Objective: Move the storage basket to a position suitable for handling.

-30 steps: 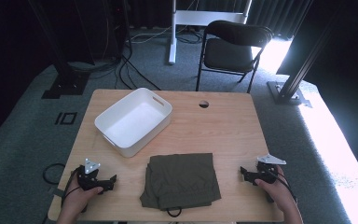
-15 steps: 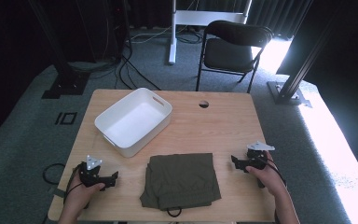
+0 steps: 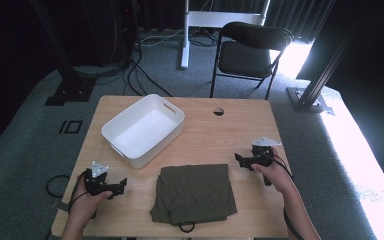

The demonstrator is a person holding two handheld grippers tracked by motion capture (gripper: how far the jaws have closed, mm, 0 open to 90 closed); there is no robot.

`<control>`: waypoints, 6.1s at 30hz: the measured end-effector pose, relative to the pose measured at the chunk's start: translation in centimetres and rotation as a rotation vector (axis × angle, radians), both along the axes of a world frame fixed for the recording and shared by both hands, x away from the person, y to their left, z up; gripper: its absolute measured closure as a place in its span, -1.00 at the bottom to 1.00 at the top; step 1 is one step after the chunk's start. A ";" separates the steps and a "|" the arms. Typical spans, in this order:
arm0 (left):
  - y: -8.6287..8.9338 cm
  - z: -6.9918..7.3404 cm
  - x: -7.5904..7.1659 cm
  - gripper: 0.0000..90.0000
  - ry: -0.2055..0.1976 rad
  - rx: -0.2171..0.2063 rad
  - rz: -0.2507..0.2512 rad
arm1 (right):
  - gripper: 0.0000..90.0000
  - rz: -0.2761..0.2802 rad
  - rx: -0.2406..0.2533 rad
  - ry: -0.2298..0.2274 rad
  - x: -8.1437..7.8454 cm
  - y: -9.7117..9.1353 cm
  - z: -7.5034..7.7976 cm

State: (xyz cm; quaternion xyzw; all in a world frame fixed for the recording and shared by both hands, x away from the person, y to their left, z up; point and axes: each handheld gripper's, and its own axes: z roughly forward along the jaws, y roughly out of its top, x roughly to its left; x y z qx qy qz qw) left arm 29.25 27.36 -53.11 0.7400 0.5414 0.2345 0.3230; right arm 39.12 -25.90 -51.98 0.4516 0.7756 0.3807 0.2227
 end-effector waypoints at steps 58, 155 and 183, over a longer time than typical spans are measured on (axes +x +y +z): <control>-1.1 4.3 6.4 -0.98 -0.129 -0.093 0.084 | -0.70 0.095 0.041 -0.086 13.8 19.8 3.4; -4.7 3.5 12.2 0.64 -0.098 -0.113 0.056 | 0.78 -0.169 -0.001 -0.016 4.5 15.3 3.0; -10.1 3.4 14.3 0.63 -0.101 -0.111 -0.004 | 0.79 -0.242 0.007 -0.002 5.0 10.0 3.0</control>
